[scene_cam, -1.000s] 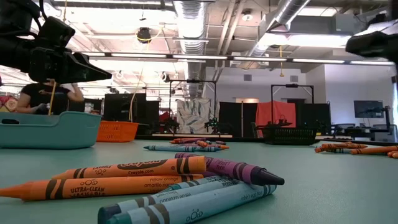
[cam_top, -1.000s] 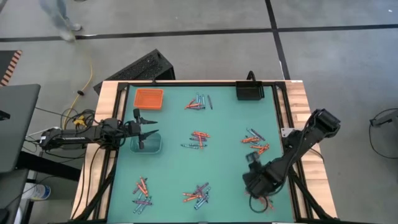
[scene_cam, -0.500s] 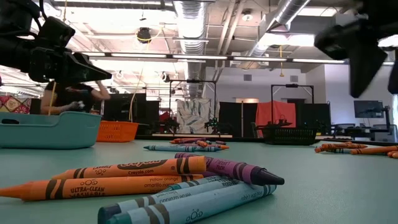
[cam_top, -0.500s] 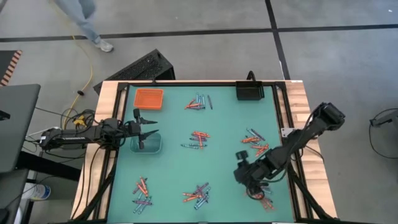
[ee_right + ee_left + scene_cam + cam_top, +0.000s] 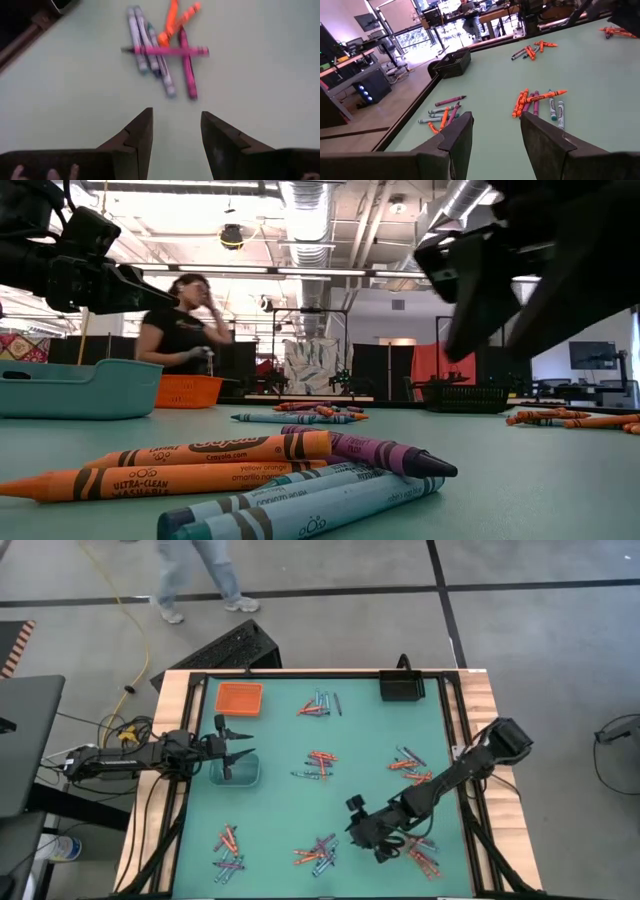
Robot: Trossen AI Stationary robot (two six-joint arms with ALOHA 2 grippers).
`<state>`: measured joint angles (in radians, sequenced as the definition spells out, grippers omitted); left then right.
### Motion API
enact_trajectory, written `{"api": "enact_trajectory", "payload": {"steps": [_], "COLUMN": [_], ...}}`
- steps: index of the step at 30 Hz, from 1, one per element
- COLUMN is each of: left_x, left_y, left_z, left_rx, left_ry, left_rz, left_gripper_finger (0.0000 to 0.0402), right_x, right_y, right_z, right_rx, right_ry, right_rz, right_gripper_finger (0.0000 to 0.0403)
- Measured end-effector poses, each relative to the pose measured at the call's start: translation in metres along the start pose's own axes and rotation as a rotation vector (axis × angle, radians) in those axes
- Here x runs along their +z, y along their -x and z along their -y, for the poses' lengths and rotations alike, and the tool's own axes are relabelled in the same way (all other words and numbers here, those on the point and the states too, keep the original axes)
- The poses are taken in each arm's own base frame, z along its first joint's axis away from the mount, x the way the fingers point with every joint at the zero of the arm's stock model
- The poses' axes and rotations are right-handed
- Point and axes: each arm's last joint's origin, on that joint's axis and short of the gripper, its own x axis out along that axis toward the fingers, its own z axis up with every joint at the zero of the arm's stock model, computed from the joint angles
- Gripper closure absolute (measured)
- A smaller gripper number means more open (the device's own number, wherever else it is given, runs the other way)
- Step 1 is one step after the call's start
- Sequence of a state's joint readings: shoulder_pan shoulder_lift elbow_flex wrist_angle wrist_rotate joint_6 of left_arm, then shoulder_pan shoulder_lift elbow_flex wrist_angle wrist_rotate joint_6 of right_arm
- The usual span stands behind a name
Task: Sort crayons
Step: Put the purple crayon into the black basket
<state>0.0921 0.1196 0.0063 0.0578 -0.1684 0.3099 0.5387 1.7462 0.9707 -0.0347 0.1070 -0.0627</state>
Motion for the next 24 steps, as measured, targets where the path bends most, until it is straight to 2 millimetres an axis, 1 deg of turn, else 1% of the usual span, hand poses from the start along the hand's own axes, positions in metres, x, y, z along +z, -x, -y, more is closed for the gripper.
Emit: {"api": "enact_trajectory", "payload": {"steps": [5, 7, 11, 14, 15, 18, 20, 24], "left_x": [0.0, 0.0, 0.0, 0.0, 0.0, 0.0, 0.0, 0.0], "left_y": [0.0, 0.0, 0.0, 0.0, 0.0, 0.0, 0.0, -0.001], "left_z": [0.0, 0.0, 0.0, 0.0, 0.0, 0.0, 0.0, 0.0], "left_rx": [0.0, 0.0, 0.0, 0.0, 0.0, 0.0, 0.001, -0.002], "left_ry": [0.0, 0.0, 0.0, 0.0, 0.0, 0.0, 0.0, -0.001], "left_rz": [0.0, 0.0, 0.0, 0.0, 0.0, 0.0, 0.002, -0.004], "left_gripper_finger": [0.0244, 0.0244, 0.0244, 0.0244, 0.0244, 0.0244, 0.0244, 0.0244], "right_x": [0.002, 0.003, 0.011, 0.018, 0.017, 0.013, 0.006, 0.003], "right_y": [-0.012, -0.013, -0.015, -0.018, -0.019, -0.03, -0.038, -0.054], "right_z": [0.0, 0.0, 0.001, 0.007, 0.008, 0.016, 0.016, 0.016], "right_rx": [0.049, 0.052, 0.051, 0.047, 0.055, 0.089, 0.111, 0.133], "right_ry": [0.041, 0.064, 0.127, 0.128, 0.125, 0.1, 0.093, 0.09], "right_rz": [0.068, 0.083, 0.117, 0.143, 0.129, 0.118, 0.082, 0.059], "right_gripper_finger": [0.024, 0.0244, 0.0258, 0.0269, 0.0271, 0.0277, 0.0279, 0.028]}}
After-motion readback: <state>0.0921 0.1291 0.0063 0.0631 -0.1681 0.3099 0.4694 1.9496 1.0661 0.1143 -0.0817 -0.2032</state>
